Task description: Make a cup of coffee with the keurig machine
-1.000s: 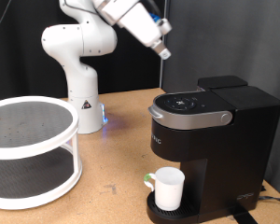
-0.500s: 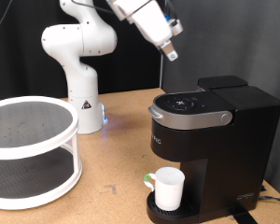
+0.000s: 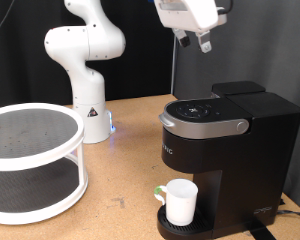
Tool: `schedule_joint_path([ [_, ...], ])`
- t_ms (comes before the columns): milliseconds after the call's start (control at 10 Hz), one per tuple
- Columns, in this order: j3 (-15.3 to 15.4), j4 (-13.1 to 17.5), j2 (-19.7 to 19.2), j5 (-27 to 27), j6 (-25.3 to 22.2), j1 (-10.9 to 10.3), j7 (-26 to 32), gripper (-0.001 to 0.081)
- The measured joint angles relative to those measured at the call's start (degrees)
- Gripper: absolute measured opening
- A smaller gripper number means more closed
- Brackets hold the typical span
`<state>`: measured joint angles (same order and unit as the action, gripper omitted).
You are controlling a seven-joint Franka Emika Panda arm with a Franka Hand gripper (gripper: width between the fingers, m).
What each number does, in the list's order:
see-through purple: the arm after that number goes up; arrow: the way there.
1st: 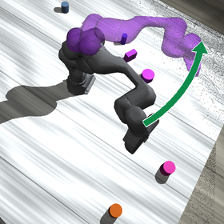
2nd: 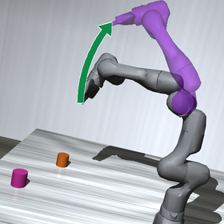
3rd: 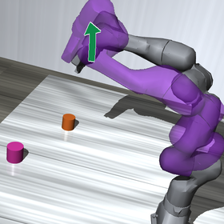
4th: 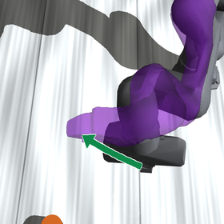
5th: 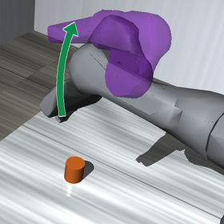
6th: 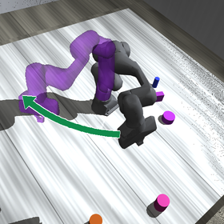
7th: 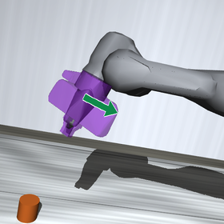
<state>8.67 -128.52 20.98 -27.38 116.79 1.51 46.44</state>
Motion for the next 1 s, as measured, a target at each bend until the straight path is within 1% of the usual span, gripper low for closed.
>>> schedule_joint_path([
  [100, 0.0, 3.0, -2.1, 2.2, -3.1, 0.0, -0.9, 0.0802],
  [200, 0.1, 5.4, -4.0, 4.4, -4.1, 0.0, -1.8, 0.0802],
  [300, 0.4, 6.9, -5.7, 6.6, -2.9, 0.0, -3.8, 0.0802],
  [400, 0.6, 7.8, -7.1, 8.2, -1.1, 0.0, -5.0, 0.0802],
  [500, 0.7, 8.3, -8.2, 9.2, 0.2, 0.0, -5.1, 0.0802],
  [700, 0.8, 8.2, -9.7, 9.7, 2.8, 0.0, -5.1, 0.0802],
  [1000, 1.1, 6.5, -11.0, 10.1, 6.4, 0.0, -3.9, 0.0802],
])
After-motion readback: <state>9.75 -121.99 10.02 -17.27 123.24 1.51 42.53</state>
